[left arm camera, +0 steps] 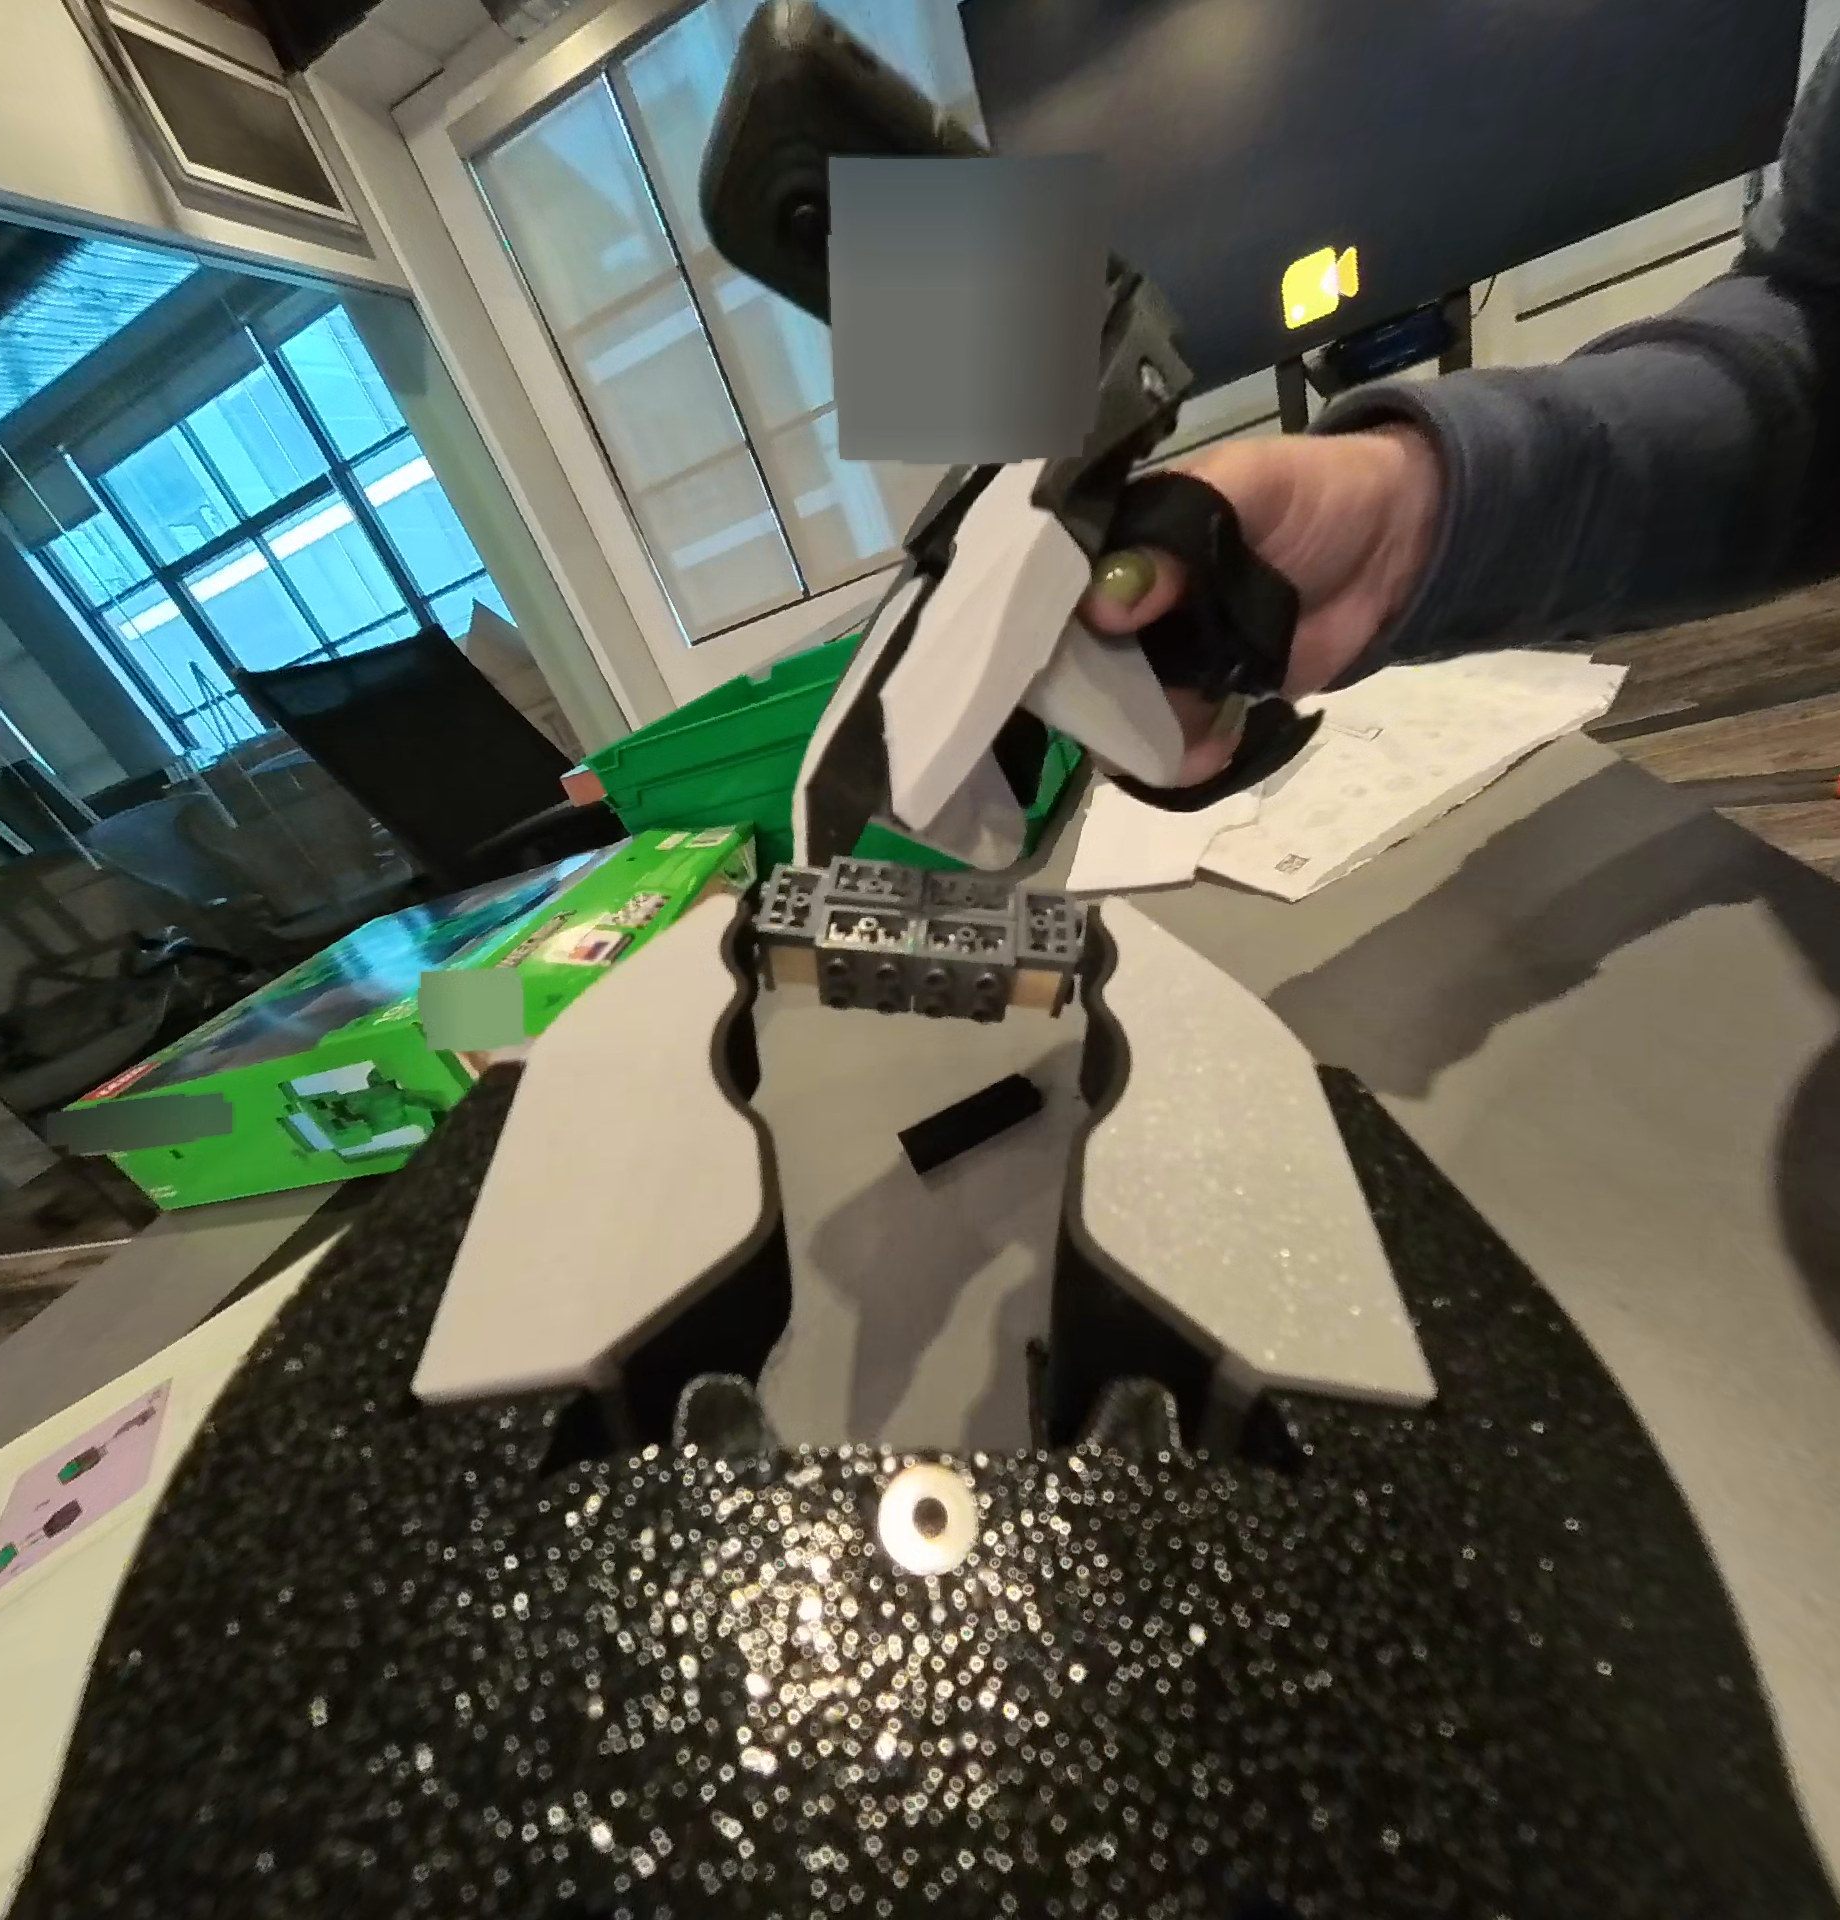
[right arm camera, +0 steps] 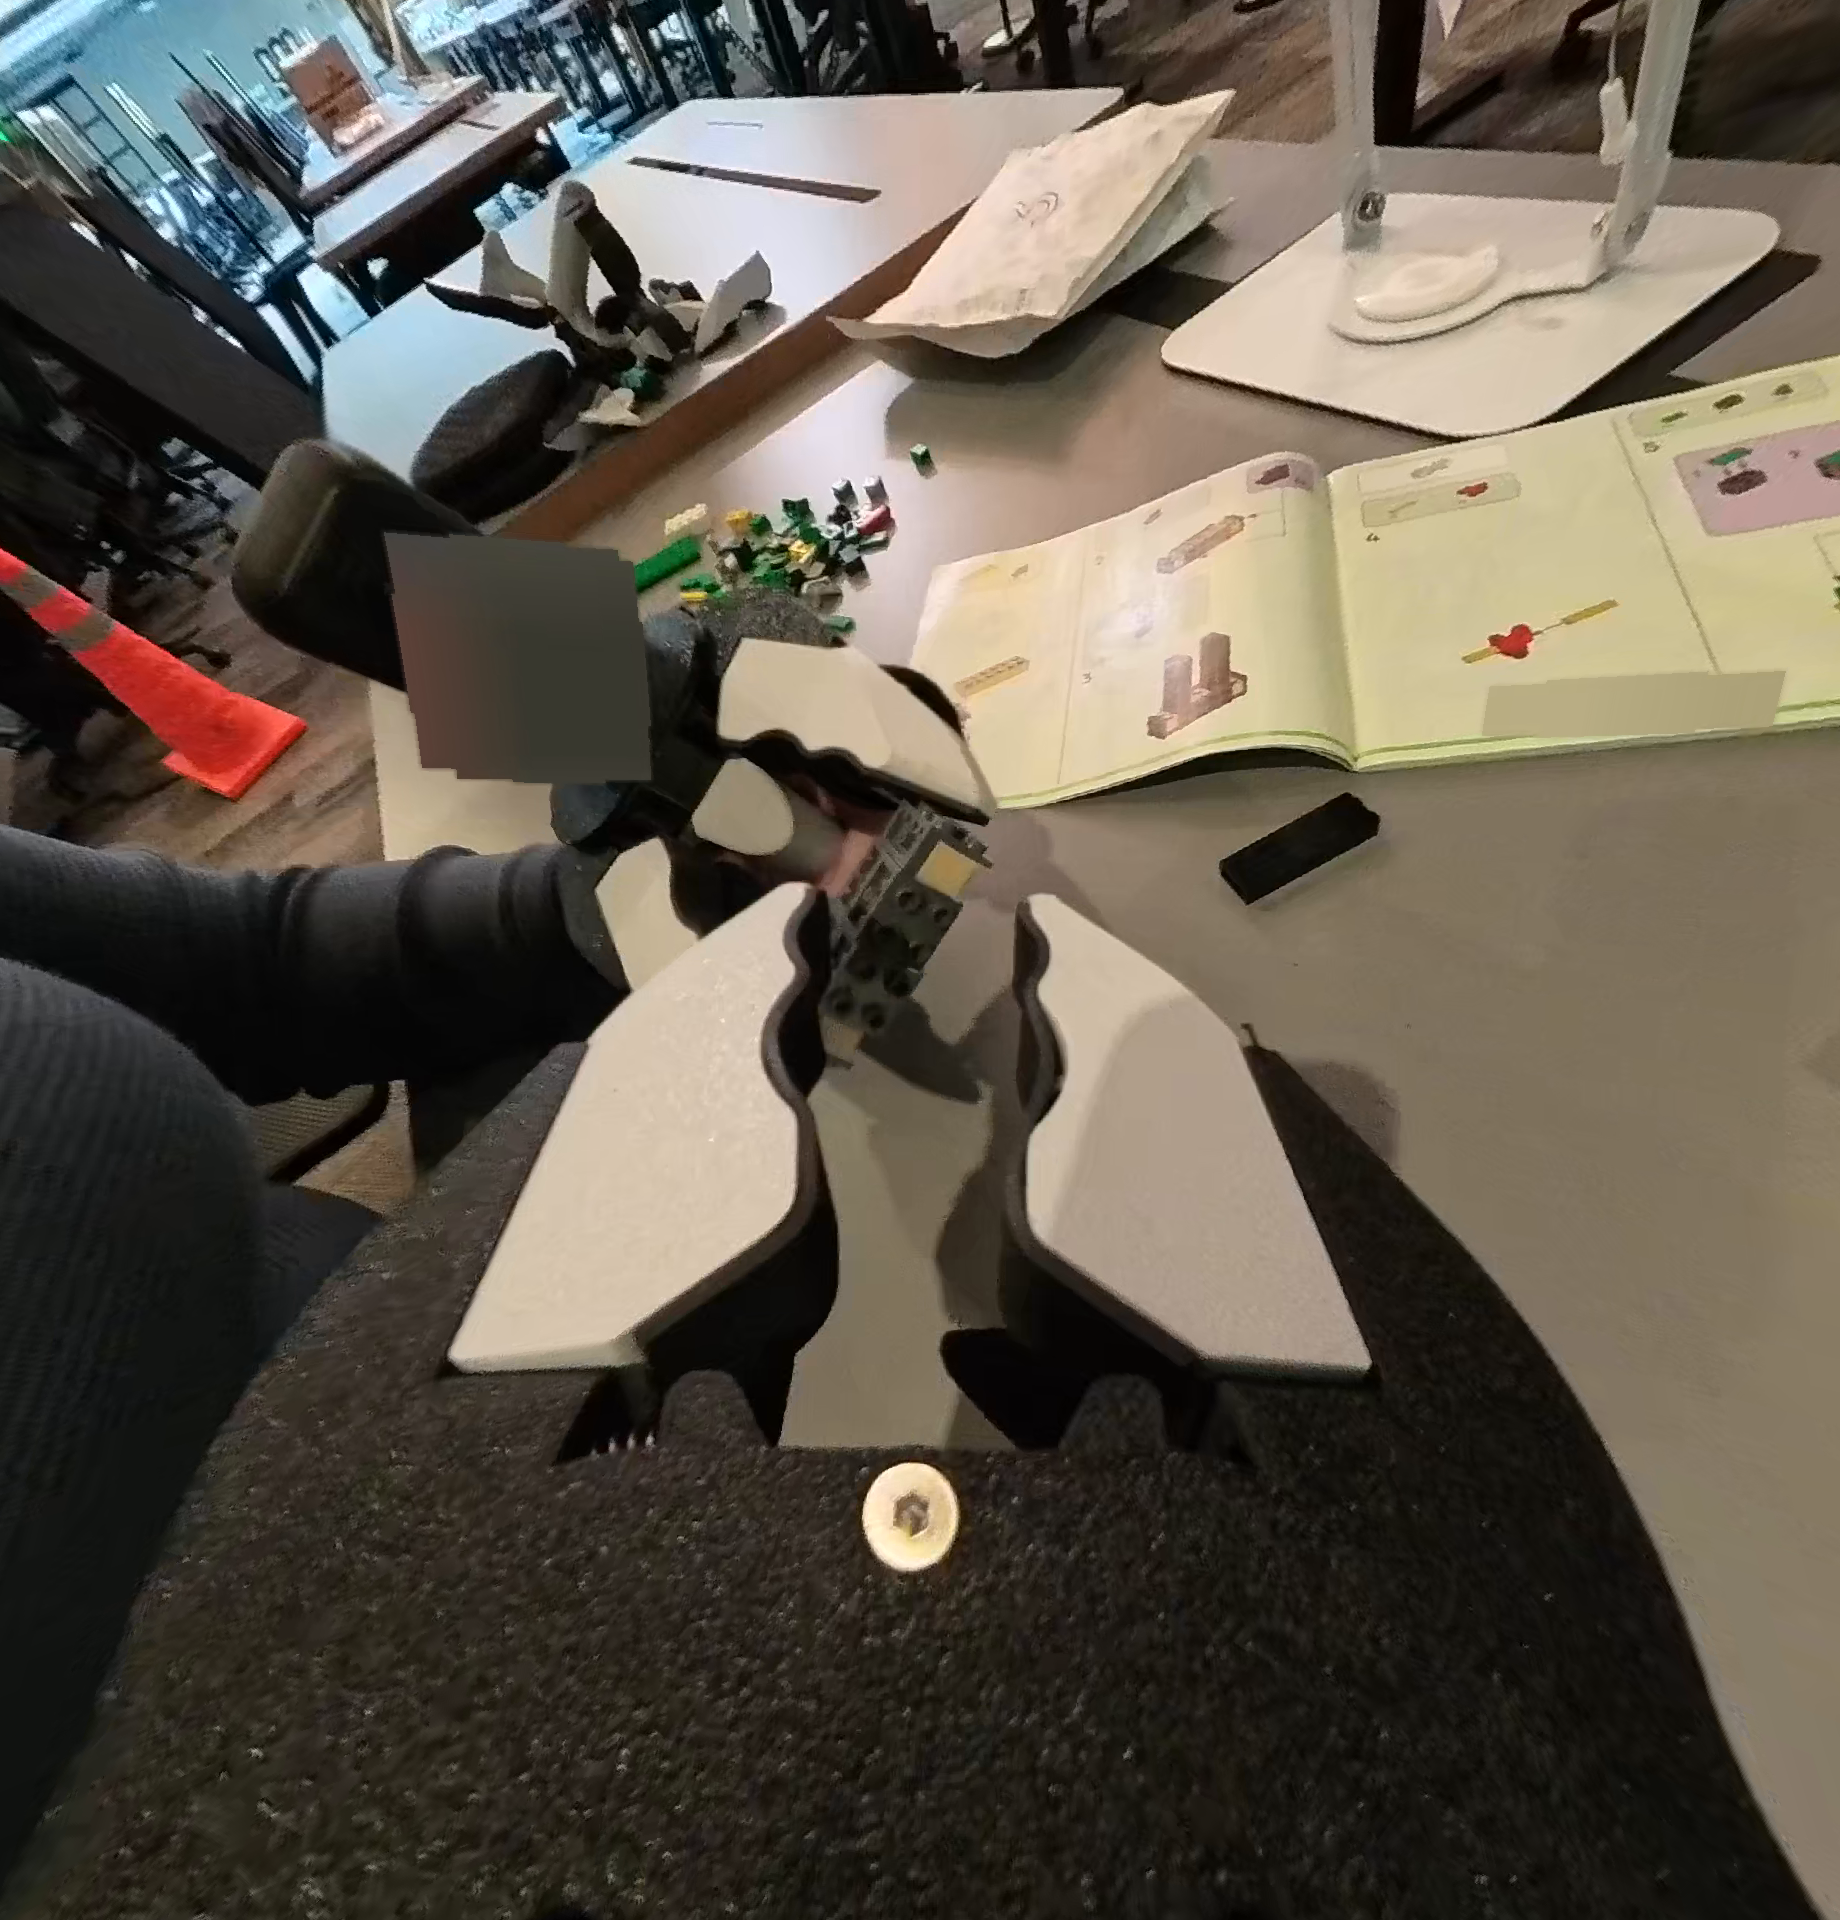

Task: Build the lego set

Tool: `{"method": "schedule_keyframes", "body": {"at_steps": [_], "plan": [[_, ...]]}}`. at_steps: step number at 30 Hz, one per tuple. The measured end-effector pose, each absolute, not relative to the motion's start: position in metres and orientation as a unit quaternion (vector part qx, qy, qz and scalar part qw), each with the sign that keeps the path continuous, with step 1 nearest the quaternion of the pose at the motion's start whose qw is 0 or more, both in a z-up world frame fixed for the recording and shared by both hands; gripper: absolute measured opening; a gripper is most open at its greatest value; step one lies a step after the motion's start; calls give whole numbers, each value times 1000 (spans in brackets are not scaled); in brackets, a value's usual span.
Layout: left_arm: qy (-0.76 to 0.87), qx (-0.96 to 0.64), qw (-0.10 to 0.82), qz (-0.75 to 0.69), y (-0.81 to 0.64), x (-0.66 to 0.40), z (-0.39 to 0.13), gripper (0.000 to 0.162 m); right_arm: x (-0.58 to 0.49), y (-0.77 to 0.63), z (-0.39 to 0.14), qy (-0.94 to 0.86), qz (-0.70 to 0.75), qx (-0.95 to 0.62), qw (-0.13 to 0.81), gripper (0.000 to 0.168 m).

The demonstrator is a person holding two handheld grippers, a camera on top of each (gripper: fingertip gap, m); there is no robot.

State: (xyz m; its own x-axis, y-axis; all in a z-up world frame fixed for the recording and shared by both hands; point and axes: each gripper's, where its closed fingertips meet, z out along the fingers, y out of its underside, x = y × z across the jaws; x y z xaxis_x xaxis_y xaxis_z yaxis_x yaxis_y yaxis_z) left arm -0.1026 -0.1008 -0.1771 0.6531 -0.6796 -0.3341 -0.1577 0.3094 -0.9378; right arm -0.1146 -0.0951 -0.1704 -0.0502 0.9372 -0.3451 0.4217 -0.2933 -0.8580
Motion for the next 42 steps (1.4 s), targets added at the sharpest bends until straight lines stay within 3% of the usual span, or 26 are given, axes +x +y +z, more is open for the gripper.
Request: {"method": "schedule_keyframes", "body": {"at_steps": [8,17,29,42], "plan": [[363,-544,734,-184,-105,-103,-166,60,-107,-94,-151,-512,524,-631,254,34],[374,-521,750,-164,-114,-97,-155,60,-109,-102,-155,-557,458,-644,255,34],[392,-505,753,-156,-121,-87,-151,60,-106,-113,-146,-549,497,-642,200,30],[394,-503,753,-158,-122,-86,-150,59,-105,-118,-146,-556,503,-634,190,19]]}}
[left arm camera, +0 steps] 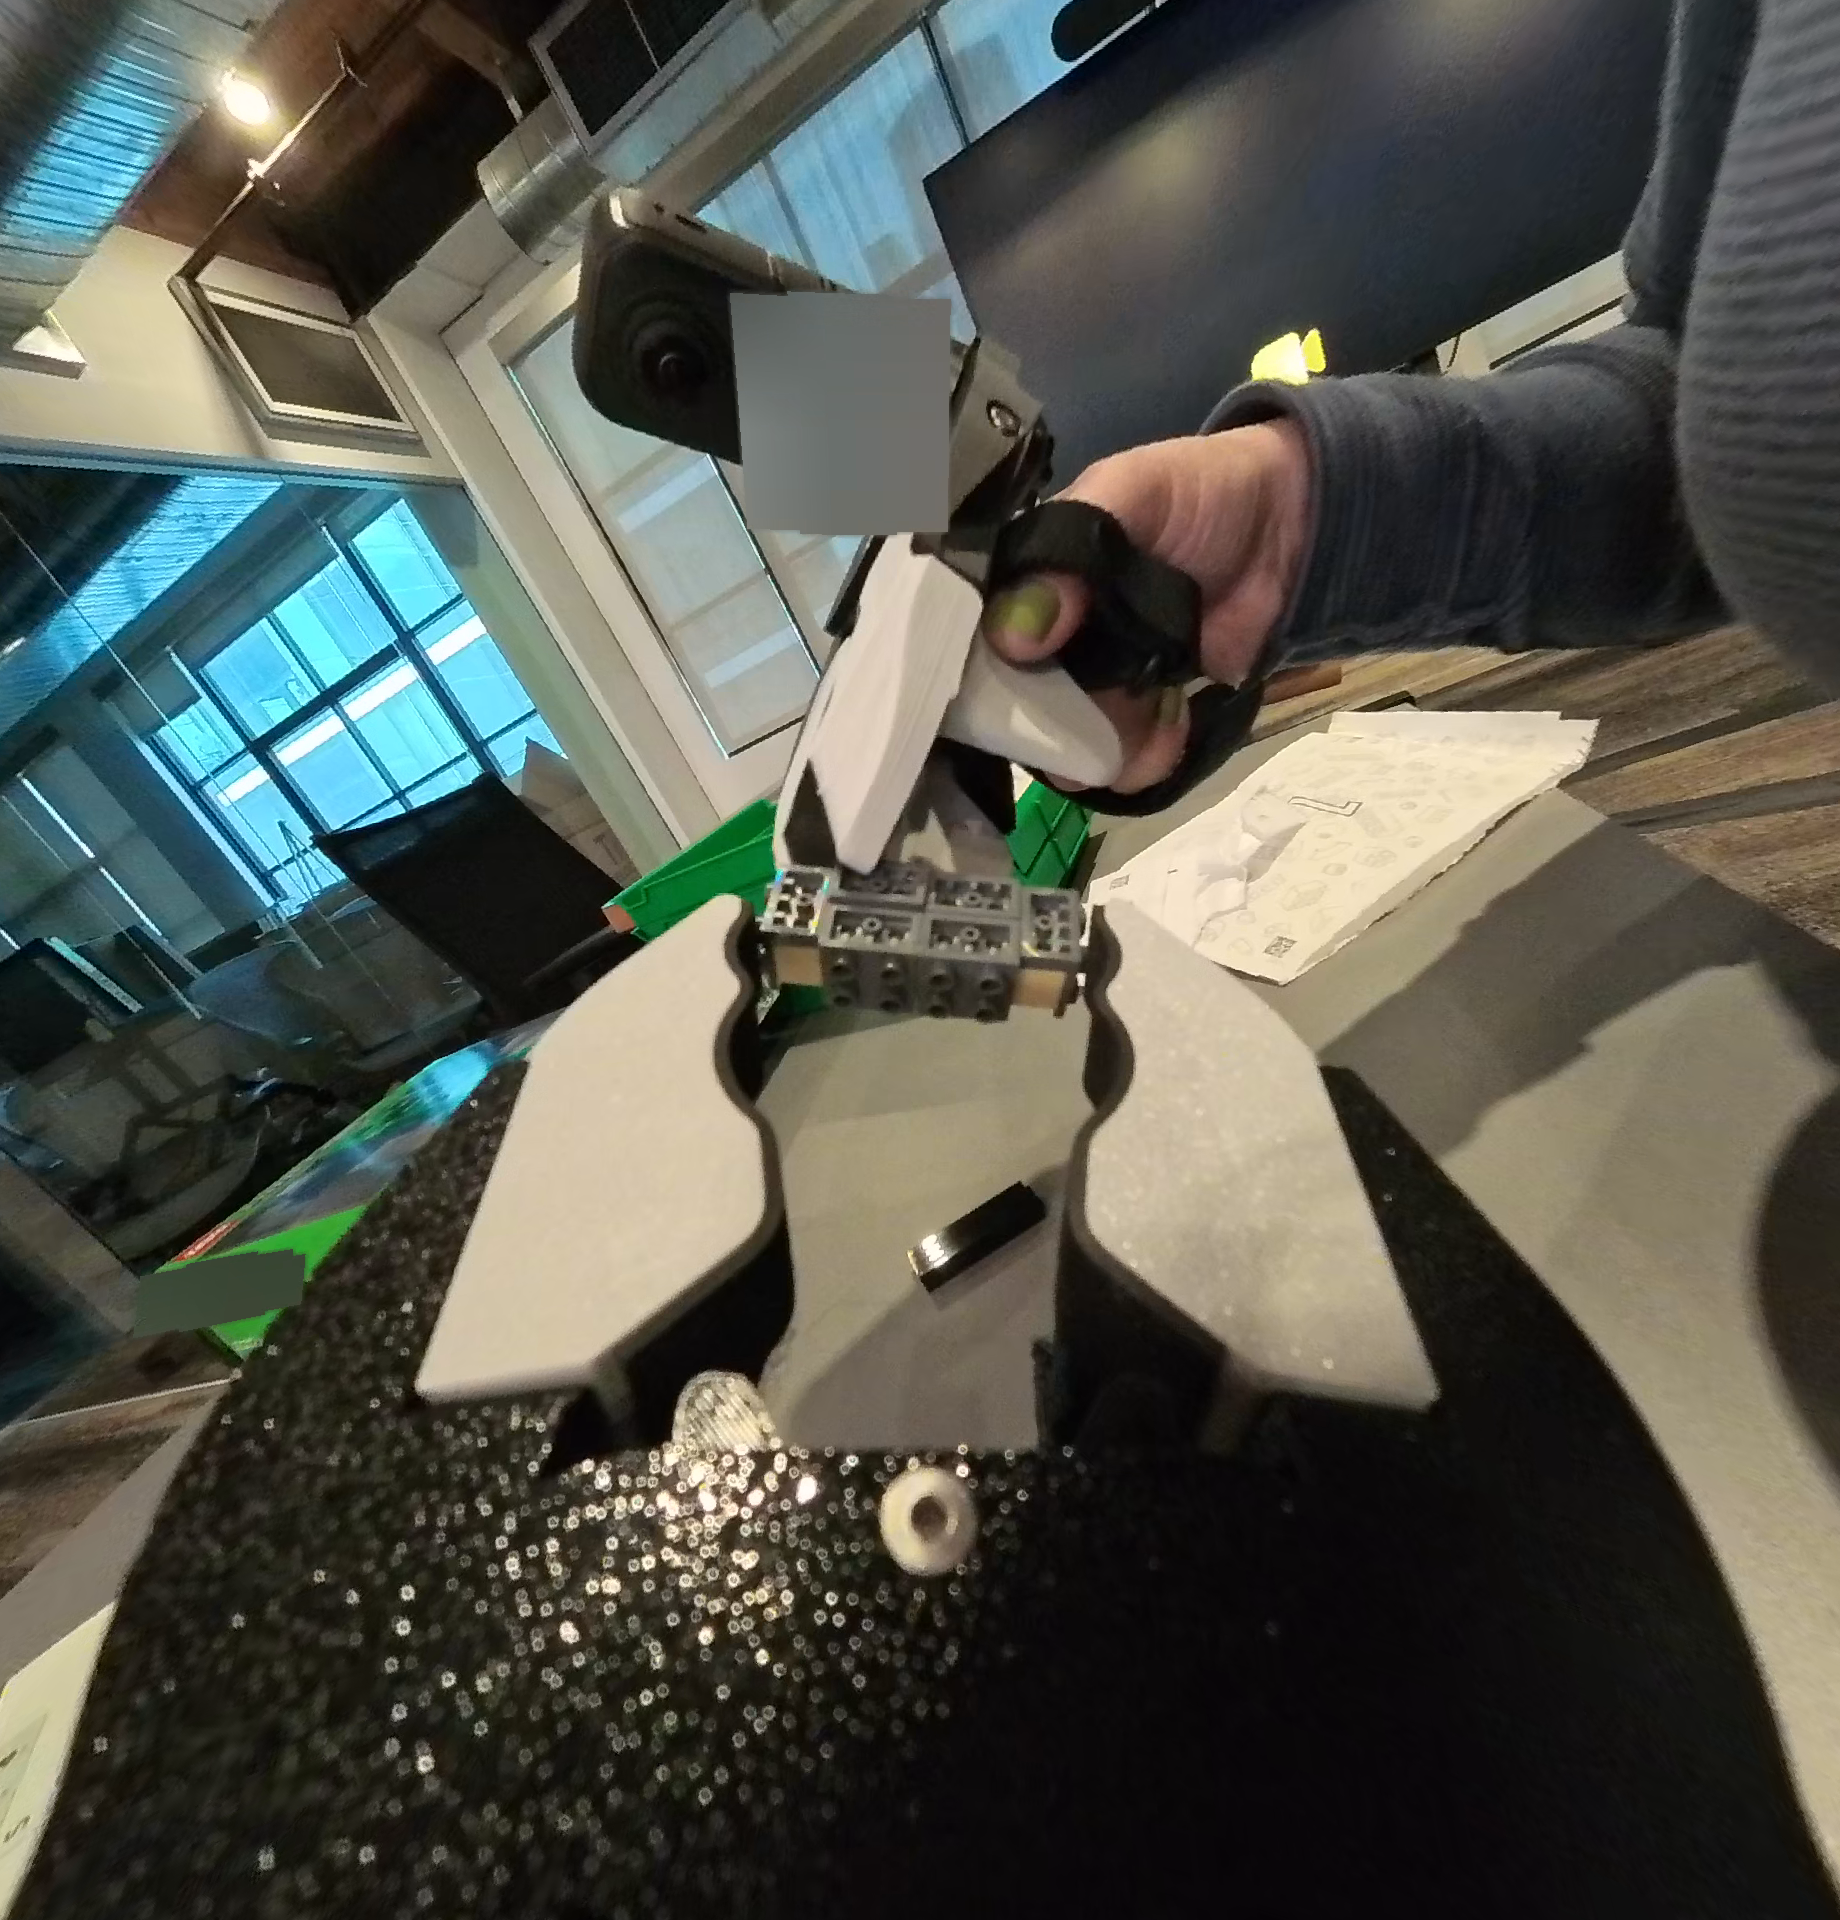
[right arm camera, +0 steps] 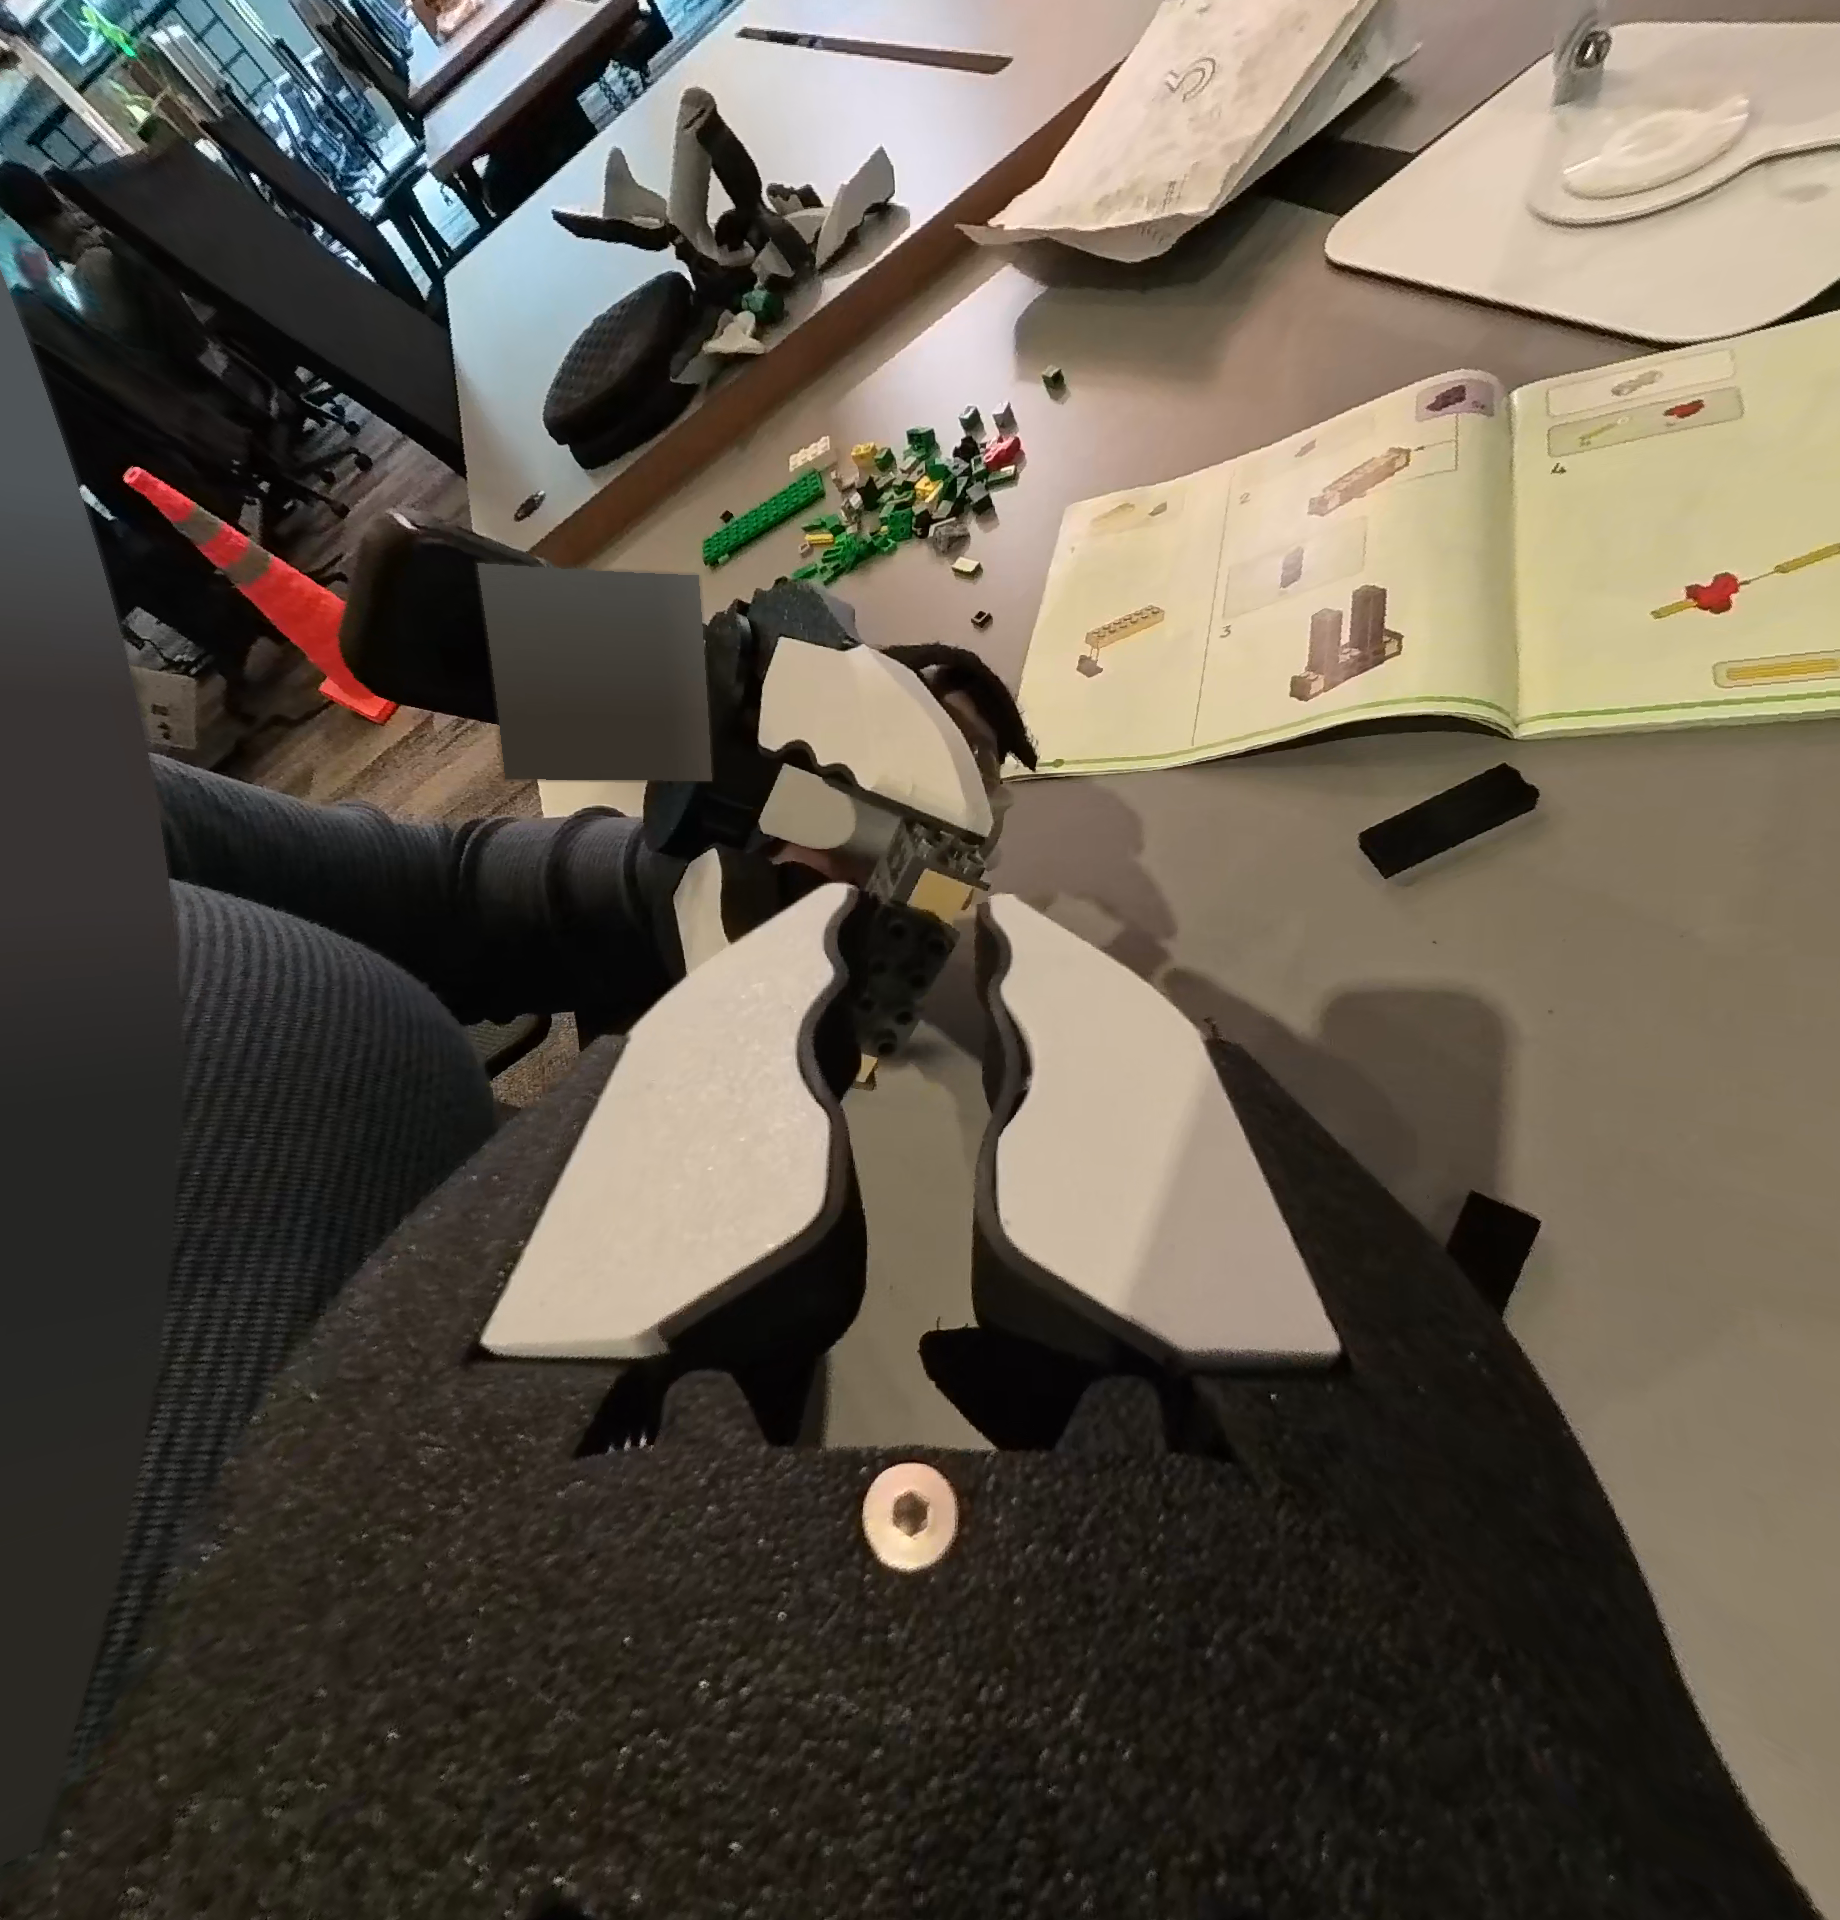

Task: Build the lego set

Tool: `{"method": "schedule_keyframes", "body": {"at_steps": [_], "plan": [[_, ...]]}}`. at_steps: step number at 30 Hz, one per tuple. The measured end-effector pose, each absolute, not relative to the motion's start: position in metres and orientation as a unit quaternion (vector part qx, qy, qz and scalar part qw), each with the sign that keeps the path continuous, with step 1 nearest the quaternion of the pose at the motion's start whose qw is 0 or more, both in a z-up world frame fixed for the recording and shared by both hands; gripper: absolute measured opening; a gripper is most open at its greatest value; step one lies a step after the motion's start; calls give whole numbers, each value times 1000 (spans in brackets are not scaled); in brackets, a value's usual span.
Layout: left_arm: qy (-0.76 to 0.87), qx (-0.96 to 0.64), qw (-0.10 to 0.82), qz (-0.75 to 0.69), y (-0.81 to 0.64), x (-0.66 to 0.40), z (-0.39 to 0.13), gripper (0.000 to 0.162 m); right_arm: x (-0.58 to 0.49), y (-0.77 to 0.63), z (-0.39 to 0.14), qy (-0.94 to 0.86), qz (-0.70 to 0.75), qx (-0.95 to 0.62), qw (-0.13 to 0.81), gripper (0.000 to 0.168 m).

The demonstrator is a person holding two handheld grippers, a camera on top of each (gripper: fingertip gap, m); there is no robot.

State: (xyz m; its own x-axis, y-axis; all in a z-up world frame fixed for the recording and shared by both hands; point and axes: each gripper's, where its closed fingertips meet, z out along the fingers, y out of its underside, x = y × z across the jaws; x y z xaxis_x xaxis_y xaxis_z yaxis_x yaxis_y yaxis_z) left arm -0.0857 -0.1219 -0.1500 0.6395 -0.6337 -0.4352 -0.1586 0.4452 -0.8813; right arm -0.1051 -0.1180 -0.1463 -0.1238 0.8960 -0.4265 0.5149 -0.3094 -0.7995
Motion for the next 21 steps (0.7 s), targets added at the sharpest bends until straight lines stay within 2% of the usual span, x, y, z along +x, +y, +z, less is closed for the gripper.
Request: {"method": "schedule_keyframes", "body": {"at_steps": [21], "plan": [[399,-503,751,-155,-122,-83,-152,60,-104,-119,-148,-562,502,-628,195,14]]}}
